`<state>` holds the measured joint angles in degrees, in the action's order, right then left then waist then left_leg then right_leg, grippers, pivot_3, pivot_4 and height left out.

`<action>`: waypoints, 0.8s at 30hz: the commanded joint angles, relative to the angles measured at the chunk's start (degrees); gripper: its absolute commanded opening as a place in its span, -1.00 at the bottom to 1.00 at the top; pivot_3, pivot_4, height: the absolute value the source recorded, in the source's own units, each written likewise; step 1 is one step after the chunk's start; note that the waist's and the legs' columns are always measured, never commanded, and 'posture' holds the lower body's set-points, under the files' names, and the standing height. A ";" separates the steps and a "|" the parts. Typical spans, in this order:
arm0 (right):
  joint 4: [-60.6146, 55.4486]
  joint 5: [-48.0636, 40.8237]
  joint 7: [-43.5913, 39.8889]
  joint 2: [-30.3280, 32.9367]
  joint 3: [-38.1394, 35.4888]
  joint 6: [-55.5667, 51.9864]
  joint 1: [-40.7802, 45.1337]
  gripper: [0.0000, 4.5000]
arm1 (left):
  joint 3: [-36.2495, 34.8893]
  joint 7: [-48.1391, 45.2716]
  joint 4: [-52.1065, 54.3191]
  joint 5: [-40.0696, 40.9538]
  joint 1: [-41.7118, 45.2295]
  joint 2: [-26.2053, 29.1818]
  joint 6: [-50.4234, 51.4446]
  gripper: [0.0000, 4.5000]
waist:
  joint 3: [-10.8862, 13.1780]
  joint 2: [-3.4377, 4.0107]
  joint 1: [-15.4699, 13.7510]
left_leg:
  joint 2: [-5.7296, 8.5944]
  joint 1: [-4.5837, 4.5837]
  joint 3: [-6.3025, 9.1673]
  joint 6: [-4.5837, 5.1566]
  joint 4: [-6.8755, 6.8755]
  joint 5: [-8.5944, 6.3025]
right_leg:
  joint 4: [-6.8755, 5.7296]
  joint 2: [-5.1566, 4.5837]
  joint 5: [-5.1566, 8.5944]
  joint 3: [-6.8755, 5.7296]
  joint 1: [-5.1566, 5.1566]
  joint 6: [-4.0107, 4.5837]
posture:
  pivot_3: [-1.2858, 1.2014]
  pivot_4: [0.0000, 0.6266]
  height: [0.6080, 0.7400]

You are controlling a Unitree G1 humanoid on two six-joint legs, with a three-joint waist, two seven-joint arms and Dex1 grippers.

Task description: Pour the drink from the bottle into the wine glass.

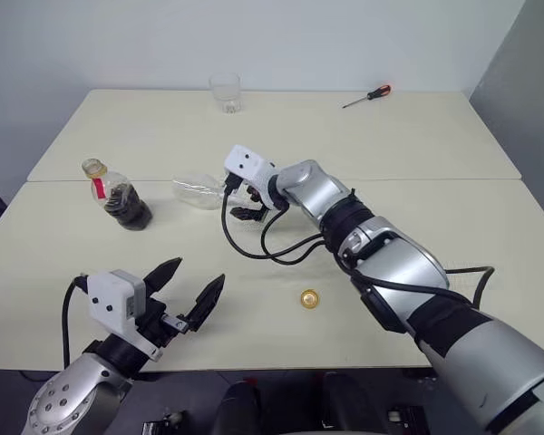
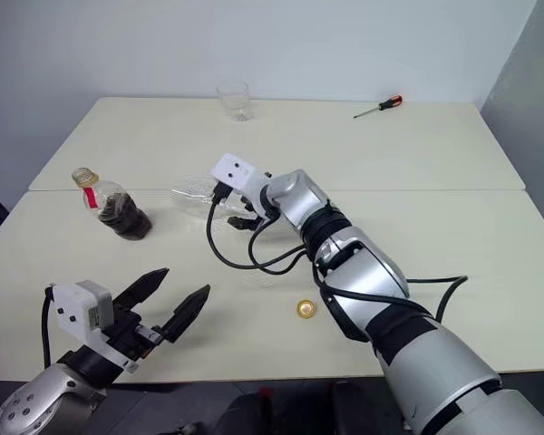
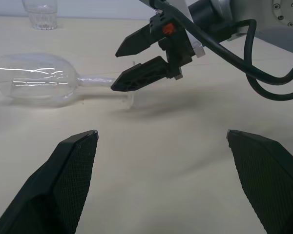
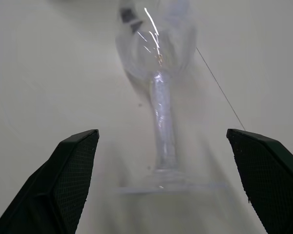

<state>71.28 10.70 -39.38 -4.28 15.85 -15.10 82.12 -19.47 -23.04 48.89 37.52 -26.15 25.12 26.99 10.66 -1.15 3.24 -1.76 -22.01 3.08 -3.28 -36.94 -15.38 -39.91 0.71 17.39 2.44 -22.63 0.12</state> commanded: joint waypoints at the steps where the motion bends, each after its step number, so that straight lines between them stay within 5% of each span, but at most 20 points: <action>1: -0.63 1.64 -1.65 2.15 0.56 1.64 0.11 0.99 | -0.58 -0.01 0.47 0.01 0.55 0.68 -0.72 1.00 | 0.00 0.00 0.01 | 0.00 0.00 0.00 0.00 0.00 0.00 | 0.00 0.00 0.00 0.00 0.00 0.00 | 0.03 -0.52 1.00; 24: -3.76 -2.08 -5.34 0.98 -5.40 -0.57 4.07 0.99 | 0.47 -0.03 -0.52 0.14 2.84 1.66 -0.20 1.00 | 0.00 0.00 0.04 | -0.02 -0.01 0.00 0.00 0.00 0.00 | -0.06 -0.02 -0.01 0.01 -0.04 0.00 | 0.03 -0.52 1.00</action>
<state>69.55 9.80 -45.52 -2.76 11.77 -16.66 83.35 -19.15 -23.14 47.22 37.60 -23.17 26.70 27.23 10.67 -1.14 3.28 -1.78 -22.02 3.09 -3.28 -36.93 -15.38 -39.97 0.69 17.38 2.44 -22.67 0.13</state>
